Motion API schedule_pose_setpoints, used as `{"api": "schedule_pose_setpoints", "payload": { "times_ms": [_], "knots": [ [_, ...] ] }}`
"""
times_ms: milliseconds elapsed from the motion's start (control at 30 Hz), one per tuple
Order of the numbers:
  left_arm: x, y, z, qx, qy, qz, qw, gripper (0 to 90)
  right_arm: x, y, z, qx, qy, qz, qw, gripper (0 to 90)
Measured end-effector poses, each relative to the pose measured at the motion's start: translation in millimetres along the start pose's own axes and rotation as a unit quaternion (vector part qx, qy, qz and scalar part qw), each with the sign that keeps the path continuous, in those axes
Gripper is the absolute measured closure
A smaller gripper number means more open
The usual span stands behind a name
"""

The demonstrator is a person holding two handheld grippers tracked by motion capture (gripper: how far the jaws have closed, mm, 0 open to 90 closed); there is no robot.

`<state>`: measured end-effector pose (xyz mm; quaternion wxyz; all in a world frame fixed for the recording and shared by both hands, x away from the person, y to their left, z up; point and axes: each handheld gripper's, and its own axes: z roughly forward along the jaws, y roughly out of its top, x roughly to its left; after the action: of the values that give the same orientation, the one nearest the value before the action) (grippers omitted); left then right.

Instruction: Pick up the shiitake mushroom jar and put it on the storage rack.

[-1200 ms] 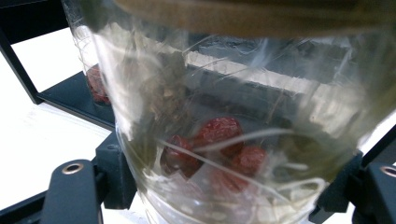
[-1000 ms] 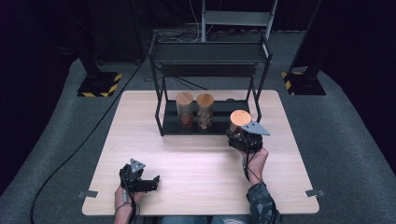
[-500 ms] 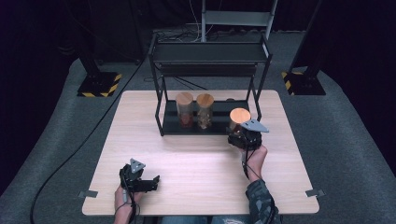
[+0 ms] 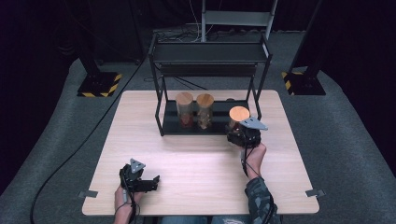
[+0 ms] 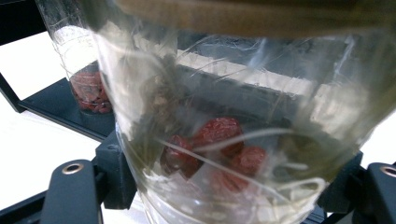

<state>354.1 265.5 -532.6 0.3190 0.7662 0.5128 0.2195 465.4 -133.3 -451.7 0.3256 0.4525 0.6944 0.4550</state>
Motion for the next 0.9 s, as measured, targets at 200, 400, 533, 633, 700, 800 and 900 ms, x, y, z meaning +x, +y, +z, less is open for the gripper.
{"api": "schedule_pose_setpoints", "payload": {
  "times_ms": [200,400,533,633,700,800,900],
  "knots": [
    [-0.1,0.0,0.0,0.000,0.000,-0.001,1.0000,0.2,1.6,2.8,4.4,0.000,0.001,-0.004,1.0000,24.4],
    [0.0,0.0,0.0,0.000,0.000,0.000,1.0000,0.2,2.7,5.2,9.1,0.002,0.000,-0.008,1.0000,24.4],
    [0.0,0.0,-0.1,0.000,0.000,0.000,1.0000,0.2,2.9,6.7,11.9,0.004,0.000,-0.009,0.9999,24.4],
    [0.0,0.0,-0.1,0.000,0.000,0.000,1.0000,0.2,2.3,7.5,14.2,0.005,-0.001,-0.010,0.9999,24.4],
    [0.0,0.0,-0.1,0.000,0.000,0.000,1.0000,0.2,2.0,7.8,15.6,0.006,-0.001,-0.009,0.9999,24.4],
    [0.0,0.0,0.0,0.000,0.000,0.000,1.0000,0.2,1.0,9.0,18.2,0.006,-0.001,-0.006,1.0000,24.4],
    [-0.1,0.0,0.0,0.000,0.000,0.000,1.0000,0.2,0.3,10.5,20.6,0.007,-0.001,-0.004,1.0000,24.4]
  ]
}}
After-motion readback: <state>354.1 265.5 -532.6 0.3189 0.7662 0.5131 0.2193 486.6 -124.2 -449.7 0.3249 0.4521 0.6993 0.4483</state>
